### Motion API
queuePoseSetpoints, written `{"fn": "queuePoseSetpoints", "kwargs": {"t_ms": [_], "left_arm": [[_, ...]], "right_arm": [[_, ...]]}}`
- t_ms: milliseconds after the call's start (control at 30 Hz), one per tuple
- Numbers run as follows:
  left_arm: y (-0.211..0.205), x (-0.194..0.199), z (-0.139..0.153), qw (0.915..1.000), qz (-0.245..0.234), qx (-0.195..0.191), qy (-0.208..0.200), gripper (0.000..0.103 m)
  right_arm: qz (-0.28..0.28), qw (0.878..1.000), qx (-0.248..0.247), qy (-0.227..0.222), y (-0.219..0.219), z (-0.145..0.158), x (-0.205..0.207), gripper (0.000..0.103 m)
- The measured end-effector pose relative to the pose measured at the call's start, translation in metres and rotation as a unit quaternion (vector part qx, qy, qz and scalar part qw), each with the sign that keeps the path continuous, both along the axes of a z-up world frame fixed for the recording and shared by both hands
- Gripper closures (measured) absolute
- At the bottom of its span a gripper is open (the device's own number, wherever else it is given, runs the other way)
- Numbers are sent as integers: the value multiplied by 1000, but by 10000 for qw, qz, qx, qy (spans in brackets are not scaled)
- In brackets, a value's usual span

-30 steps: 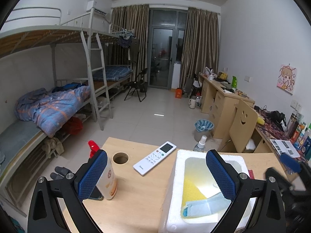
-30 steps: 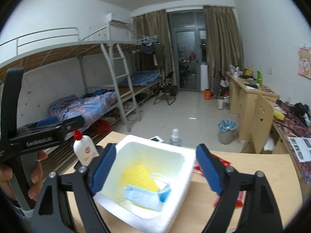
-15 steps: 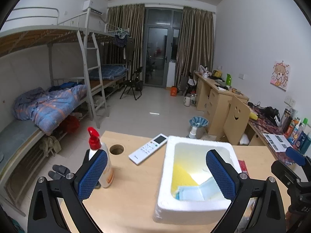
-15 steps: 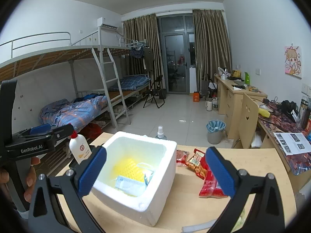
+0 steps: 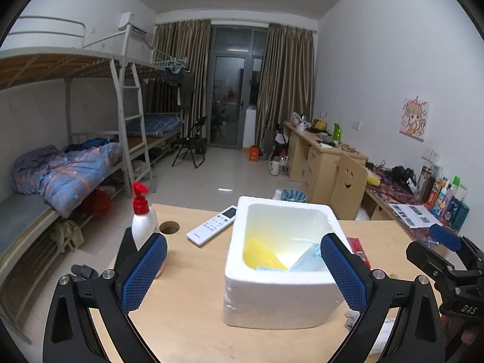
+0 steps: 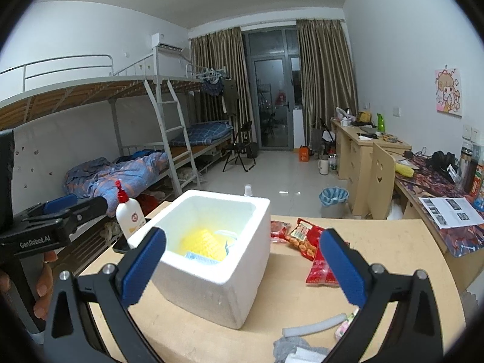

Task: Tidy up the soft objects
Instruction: 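Withdraw both tools from the box toward the white tissue pack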

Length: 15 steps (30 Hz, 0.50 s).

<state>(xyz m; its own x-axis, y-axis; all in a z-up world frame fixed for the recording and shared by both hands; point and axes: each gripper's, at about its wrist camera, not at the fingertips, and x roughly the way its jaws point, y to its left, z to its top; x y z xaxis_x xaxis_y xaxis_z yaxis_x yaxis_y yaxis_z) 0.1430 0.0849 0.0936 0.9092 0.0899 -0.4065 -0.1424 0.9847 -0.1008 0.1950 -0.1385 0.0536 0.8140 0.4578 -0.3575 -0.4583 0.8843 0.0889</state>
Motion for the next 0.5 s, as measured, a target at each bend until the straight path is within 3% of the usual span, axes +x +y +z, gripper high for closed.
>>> {"fn": "queuePoseSetpoints", "kwargs": {"t_ms": [233,500], "left_arm": [[-9,-28,-25,9993,-165,-245,-214,1],[-20,-57,-56,9984,-111,-73,-558,1]], "right_arm": [[-39,9996,-48,-280,-7,-16,-30,0],[-205,9987,3,-464,-18,-35,-52,0]]}}
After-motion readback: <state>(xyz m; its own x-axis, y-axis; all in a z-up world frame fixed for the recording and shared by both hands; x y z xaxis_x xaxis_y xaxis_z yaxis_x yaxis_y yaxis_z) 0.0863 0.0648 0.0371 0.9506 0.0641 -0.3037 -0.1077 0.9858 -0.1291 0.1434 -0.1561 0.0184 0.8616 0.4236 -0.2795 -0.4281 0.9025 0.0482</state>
